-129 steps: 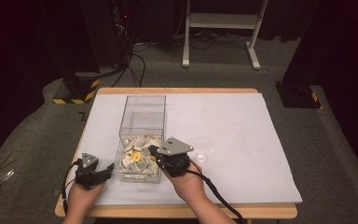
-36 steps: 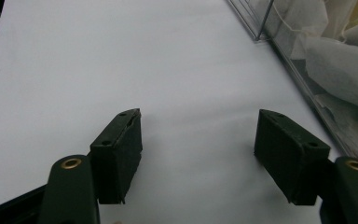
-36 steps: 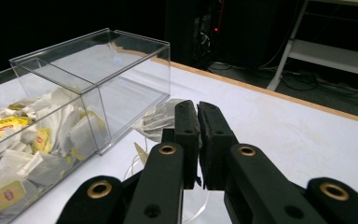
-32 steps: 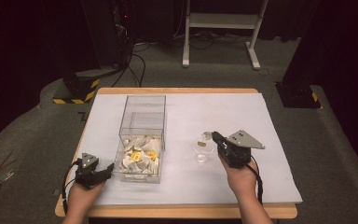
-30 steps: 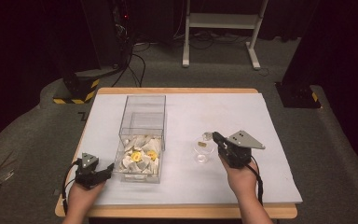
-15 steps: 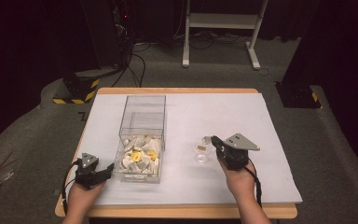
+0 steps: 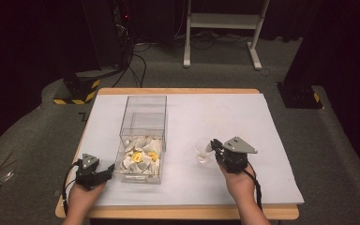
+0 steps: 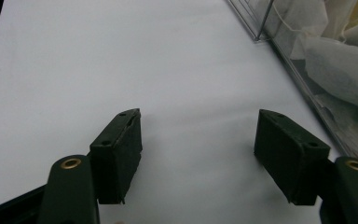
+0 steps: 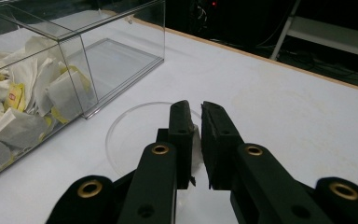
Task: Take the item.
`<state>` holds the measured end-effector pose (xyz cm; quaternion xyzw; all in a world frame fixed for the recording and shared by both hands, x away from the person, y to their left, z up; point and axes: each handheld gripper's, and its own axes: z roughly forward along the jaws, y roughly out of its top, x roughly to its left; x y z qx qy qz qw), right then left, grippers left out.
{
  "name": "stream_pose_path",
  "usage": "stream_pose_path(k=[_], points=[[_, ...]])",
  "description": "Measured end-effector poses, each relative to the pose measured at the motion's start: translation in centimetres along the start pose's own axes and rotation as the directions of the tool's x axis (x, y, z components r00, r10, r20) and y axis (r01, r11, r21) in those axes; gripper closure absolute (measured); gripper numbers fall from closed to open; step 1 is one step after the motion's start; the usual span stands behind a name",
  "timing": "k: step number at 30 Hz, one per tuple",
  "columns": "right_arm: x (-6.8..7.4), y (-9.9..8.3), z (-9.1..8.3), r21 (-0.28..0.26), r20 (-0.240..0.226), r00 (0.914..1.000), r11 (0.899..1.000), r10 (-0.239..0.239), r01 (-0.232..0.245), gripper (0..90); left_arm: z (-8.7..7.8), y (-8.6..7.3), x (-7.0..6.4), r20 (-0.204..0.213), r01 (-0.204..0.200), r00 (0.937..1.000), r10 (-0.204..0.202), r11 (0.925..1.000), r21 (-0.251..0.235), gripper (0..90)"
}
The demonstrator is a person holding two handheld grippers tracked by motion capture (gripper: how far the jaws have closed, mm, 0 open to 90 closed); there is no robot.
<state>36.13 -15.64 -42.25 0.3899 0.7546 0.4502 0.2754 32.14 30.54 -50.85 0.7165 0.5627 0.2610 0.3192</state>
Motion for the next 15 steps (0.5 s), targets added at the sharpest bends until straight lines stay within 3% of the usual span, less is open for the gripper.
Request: stream_pose_path(k=[8,15], points=[[0.29,0.02,0.34,0.004,-0.011,0.9999,1.000,-0.003,0.003,82.0,-0.01,-0.01,-0.01,-0.001,0.000,1.0000,0.000,1.0000,-0.001,32.2],[0.47,0.29,0.33,-0.007,-0.015,0.9999,1.000,-0.005,0.005,75.4,-0.01,-0.01,-0.01,-0.001,-0.001,1.0000,0.001,1.0000,-0.001,32.2]])
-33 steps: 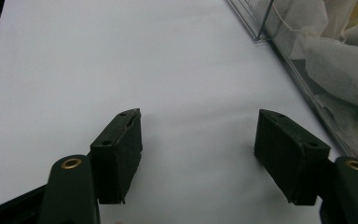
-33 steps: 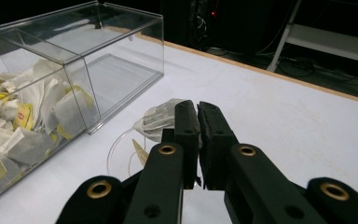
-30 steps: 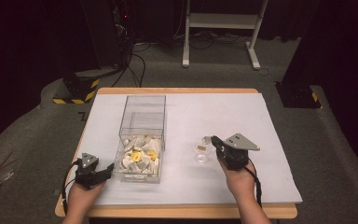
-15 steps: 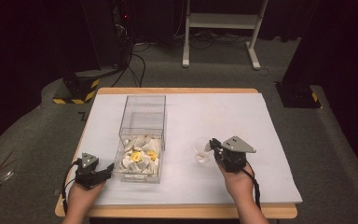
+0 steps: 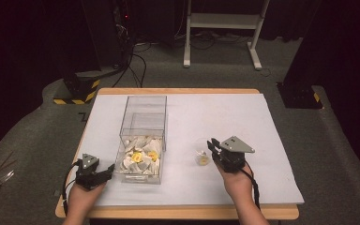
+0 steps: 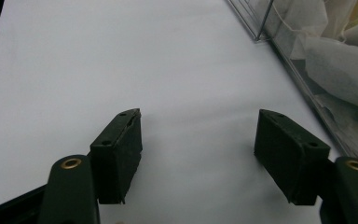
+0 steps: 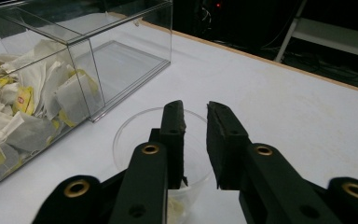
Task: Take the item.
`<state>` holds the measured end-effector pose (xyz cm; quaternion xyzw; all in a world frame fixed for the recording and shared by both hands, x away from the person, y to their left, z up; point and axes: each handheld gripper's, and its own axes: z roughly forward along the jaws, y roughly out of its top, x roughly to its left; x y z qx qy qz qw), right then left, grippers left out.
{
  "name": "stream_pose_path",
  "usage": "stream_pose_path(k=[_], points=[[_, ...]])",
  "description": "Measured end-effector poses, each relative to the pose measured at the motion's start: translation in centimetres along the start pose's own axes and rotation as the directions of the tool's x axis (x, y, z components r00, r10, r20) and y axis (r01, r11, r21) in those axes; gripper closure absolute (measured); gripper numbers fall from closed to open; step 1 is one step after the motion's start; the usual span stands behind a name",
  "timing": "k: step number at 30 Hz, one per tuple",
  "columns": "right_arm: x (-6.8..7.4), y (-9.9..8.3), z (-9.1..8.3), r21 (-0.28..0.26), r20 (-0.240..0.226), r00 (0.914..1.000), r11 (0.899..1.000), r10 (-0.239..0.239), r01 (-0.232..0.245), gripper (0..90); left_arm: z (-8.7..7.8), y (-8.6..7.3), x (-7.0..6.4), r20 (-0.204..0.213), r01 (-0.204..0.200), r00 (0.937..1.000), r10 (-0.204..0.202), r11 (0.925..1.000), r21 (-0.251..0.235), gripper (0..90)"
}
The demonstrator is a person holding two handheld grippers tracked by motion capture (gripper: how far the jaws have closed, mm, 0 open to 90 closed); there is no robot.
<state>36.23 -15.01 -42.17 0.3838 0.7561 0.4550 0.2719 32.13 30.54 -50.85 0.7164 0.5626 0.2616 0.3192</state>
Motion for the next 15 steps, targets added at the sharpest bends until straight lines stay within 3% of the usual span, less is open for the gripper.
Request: stream_pose_path(k=[11,15], points=[[-0.65,-0.30,-0.59,-0.001,0.002,0.9992,0.999,0.039,-0.039,53.5,-0.01,-0.01,0.00,0.000,0.000,1.0000,0.000,1.0000,0.000,32.2],[-1.01,-0.53,-0.85,0.001,0.010,0.9989,0.999,0.045,-0.045,49.3,0.00,0.00,0.00,0.000,0.000,1.0000,0.000,1.0000,0.000,32.2]])
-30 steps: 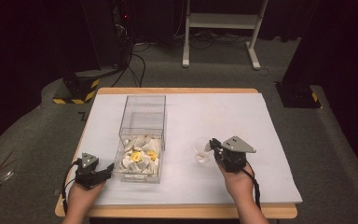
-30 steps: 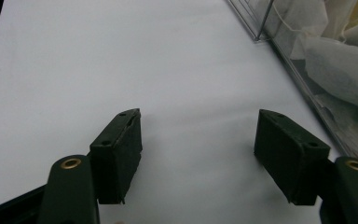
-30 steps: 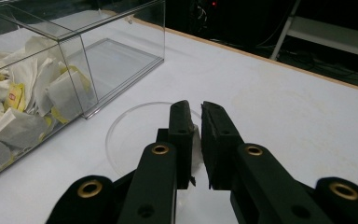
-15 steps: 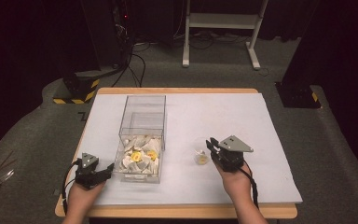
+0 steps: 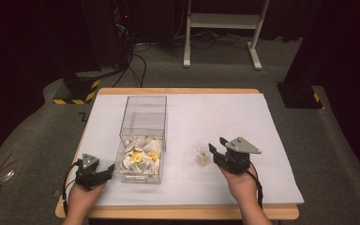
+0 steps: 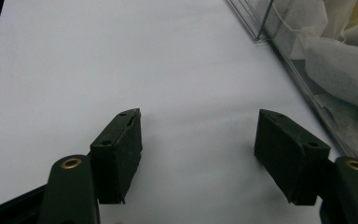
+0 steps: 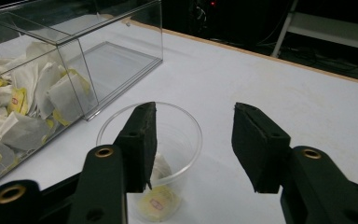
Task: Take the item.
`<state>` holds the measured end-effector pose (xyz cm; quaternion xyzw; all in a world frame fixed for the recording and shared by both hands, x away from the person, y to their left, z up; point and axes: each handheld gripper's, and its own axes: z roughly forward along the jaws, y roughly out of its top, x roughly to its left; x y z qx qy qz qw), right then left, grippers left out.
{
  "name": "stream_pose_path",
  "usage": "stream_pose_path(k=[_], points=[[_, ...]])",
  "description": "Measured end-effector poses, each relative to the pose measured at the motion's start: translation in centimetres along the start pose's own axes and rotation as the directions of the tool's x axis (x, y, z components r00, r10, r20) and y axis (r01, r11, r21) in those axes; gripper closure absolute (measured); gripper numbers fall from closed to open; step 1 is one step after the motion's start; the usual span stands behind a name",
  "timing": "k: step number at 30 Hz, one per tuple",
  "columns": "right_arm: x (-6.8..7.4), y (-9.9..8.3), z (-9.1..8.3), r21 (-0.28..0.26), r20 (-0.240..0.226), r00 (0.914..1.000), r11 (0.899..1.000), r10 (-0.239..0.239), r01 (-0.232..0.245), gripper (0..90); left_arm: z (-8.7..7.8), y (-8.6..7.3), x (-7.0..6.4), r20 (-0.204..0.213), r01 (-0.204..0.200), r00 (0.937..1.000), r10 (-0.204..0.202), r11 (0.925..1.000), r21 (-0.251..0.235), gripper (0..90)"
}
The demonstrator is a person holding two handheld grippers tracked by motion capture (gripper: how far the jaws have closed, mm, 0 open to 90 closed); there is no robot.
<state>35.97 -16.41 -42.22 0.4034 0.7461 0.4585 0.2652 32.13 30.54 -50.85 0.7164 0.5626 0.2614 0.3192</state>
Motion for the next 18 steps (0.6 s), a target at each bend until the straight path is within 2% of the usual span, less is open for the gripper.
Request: stream_pose_path(k=[10,18], points=[[-1.6,-1.2,-1.1,0.009,0.038,0.9989,1.000,0.028,-0.028,43.1,0.0,0.0,0.0,-0.001,0.000,1.0000,0.000,1.0000,0.000,32.2],[-3.4,-3.3,-1.6,0.058,0.076,0.9955,0.996,0.056,-0.061,40.6,0.0,0.0,0.0,0.000,-0.002,1.0000,0.002,1.0000,0.001,32.2]])
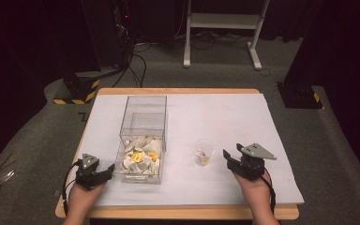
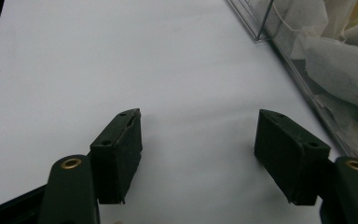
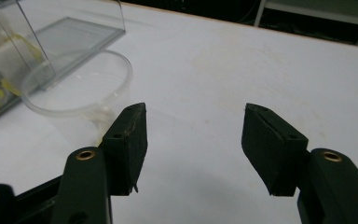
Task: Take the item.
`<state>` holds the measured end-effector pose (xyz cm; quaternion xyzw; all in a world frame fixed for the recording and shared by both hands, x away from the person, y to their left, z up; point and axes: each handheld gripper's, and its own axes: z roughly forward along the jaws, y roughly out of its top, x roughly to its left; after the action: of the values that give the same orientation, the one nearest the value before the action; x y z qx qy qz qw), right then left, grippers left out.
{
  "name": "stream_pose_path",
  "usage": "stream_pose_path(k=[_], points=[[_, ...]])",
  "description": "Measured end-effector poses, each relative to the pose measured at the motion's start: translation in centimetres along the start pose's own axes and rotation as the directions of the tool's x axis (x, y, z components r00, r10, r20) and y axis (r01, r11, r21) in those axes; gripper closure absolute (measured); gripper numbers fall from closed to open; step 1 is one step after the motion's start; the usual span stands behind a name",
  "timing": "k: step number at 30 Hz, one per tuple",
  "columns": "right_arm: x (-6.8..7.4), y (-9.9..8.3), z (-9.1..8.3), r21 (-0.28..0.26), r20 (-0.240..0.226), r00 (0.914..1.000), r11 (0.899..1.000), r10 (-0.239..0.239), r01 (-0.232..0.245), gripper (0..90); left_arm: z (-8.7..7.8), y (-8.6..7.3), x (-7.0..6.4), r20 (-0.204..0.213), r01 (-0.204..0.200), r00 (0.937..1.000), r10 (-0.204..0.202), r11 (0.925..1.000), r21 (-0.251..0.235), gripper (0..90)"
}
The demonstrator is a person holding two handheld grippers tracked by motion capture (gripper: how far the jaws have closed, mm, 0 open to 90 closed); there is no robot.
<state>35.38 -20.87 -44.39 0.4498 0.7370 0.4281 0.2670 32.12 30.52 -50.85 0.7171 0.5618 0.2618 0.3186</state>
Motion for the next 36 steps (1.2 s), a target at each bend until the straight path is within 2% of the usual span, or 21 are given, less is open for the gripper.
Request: stream_pose_path(k=[10,19,21,27,29,31,36], points=[[-0.8,-2.5,1.1,0.074,0.021,0.9998,0.997,0.006,-0.008,37.2,0.0,0.0,0.0,0.000,0.002,1.0000,-0.002,1.0000,0.000,32.3],[-0.9,-4.2,2.0,0.160,0.045,0.9990,0.987,-0.005,-0.002,33.6,0.0,0.0,0.1,0.007,0.004,1.0000,-0.004,1.0000,0.001,32.8],[-0.8,-4.5,2.3,0.180,0.049,0.9986,0.984,-0.022,0.013,32.9,-0.1,0.0,0.1,0.007,0.000,1.0000,0.000,1.0000,0.001,33.1],[-0.7,-4.8,2.9,0.214,0.063,0.9978,0.977,-0.020,0.006,31.3,-0.1,0.1,0.1,0.011,0.000,0.9999,0.000,1.0000,0.001,35.4],[-0.7,-4.9,3.1,0.225,0.071,0.9971,0.974,-0.029,0.013,27.1,-0.1,0.1,0.1,0.008,-0.005,1.0000,0.005,1.0000,0.002,35.7],[-0.6,-4.9,3.4,0.240,0.090,0.9957,0.971,-0.024,0.002,24.1,-0.3,0.1,0.2,0.007,-0.007,0.9999,0.007,1.0000,-0.003,35.8],[-0.8,-4.9,3.4,0.244,0.078,0.9970,0.970,0.006,-0.025,24.1,-1.1,0.1,0.5,0.026,-0.002,0.9997,0.002,0.9999,-0.017,37.8]])
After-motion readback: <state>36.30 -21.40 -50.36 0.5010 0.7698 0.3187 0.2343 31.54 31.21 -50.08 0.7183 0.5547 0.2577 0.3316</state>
